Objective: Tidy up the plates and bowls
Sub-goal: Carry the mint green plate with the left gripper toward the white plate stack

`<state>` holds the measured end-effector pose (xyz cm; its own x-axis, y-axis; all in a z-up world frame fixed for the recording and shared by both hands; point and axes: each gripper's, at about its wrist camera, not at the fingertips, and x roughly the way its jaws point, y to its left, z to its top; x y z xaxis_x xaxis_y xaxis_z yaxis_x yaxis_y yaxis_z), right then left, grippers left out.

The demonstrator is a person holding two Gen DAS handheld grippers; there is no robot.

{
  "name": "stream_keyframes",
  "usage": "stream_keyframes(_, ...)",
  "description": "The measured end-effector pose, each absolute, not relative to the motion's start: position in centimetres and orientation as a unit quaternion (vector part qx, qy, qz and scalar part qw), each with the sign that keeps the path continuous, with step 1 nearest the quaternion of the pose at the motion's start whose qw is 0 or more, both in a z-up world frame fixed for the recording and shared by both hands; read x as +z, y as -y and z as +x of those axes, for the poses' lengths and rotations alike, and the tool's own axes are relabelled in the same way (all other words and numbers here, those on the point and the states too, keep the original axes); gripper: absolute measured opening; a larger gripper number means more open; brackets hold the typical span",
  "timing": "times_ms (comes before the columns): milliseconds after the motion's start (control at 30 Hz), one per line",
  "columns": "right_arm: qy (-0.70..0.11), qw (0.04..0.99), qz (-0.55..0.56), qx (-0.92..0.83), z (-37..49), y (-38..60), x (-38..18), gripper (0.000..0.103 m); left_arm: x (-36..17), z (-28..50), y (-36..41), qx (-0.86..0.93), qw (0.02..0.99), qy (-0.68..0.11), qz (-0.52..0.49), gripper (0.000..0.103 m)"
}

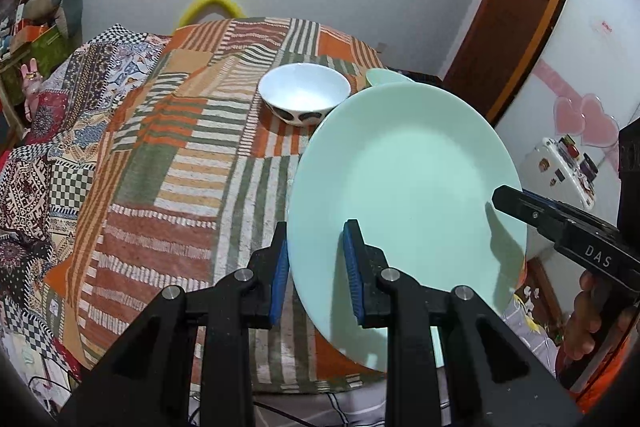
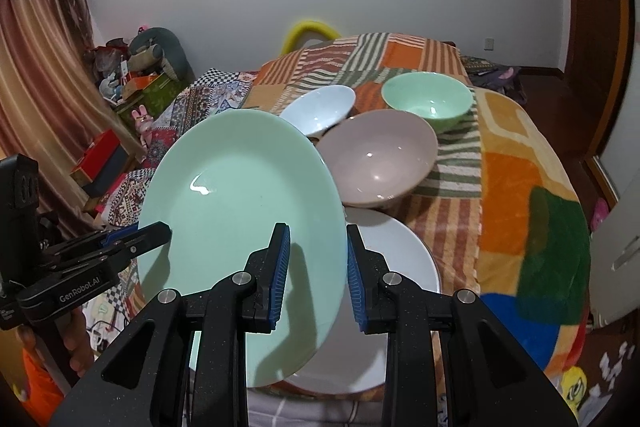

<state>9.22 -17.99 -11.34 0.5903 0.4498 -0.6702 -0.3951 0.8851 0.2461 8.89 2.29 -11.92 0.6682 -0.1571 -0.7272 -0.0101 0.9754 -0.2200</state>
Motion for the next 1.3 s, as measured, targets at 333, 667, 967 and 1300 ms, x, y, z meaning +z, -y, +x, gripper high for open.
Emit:
stream_keyframes(333,-0.41,0.883,0.054,0.22,8.7,19.9,-13.4,0.025,-13.9,9.8,-0.3,-0.052,0.893,-0.437,-0.091,0.025)
stream_keyframes(667,-0.446,0.868,0.074,0.203,8.9,21.5,-15.9,0.025,-16.7,10.8,1.3,-0.064,0.873,-0.475,-0.086,0.025)
stream_keyframes(967,-0.473,0.855,0.084,0.196,9.3,21.9,-17.6,0.025,-19.0,11.8,1.6,-0.064,0.856,-0.505,-0.085,0.025)
stream_keyframes(1300,-0.491,0.845,0.088,0.193,9.9,21.9,-18.6,0.025,-20.5,13.0,1.4,-0.063,0.846,-0.522,-0.085,0.025)
